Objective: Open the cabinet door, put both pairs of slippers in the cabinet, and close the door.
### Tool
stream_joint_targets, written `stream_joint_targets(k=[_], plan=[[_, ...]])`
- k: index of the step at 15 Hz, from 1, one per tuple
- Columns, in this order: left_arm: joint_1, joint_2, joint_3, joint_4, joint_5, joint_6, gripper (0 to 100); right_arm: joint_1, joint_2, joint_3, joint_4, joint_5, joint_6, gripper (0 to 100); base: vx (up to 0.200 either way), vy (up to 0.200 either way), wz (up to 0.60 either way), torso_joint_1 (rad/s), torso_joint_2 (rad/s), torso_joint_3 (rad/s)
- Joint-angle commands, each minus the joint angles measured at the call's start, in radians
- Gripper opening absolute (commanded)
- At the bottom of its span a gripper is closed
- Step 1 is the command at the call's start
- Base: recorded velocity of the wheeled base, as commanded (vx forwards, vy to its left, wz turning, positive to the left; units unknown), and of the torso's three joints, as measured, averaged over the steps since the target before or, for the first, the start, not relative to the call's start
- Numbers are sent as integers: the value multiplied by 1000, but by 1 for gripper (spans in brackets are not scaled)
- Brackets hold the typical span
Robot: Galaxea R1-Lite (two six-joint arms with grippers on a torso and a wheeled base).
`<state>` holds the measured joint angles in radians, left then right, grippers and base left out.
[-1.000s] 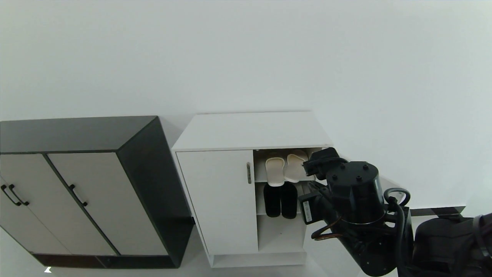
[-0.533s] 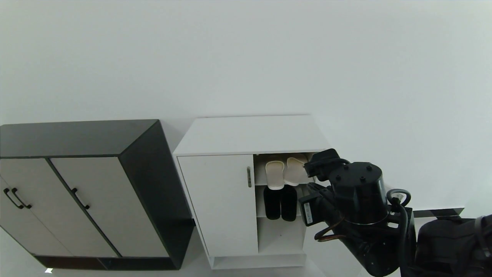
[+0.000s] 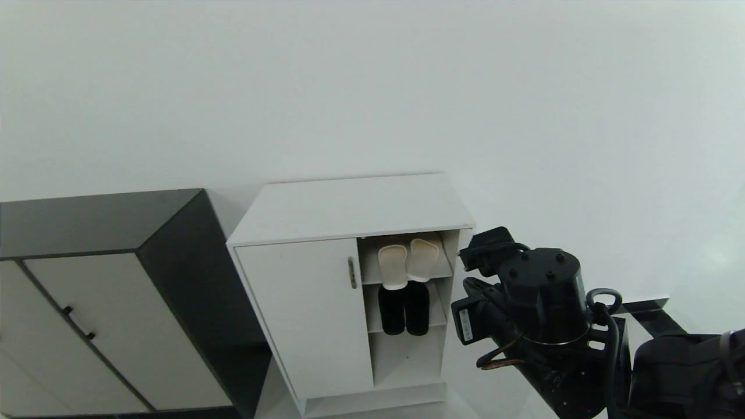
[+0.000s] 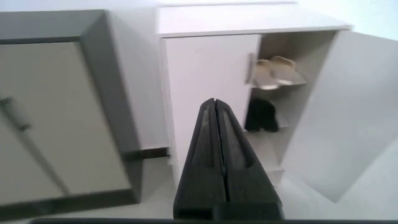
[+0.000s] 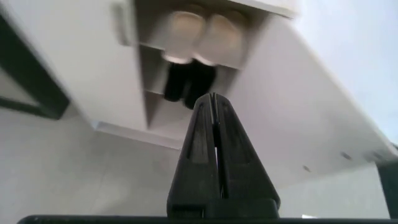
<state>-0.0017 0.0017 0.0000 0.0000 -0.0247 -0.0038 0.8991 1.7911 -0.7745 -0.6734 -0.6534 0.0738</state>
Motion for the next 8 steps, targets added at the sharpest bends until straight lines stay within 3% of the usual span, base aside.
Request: stream_joint_targets(k=[1,3,6,8], plan=[[0,1,0,0,0,-1,0,3,-1,0,0,0,0,0,0,0,-600,7,-2,-2],[0,1,0,0,0,-1,0,0,-1,-2,0,-2,0,0,0,0,-600,7,2,5],[0,1,0,0,0,-1,0,-8,-6,-9,-2,3,-3,0,0,0,0,0,0,0],[0,1,0,0,-3,2,0,-75,-2,-42,2,6,-26,0,0,0,0,0,0,0]])
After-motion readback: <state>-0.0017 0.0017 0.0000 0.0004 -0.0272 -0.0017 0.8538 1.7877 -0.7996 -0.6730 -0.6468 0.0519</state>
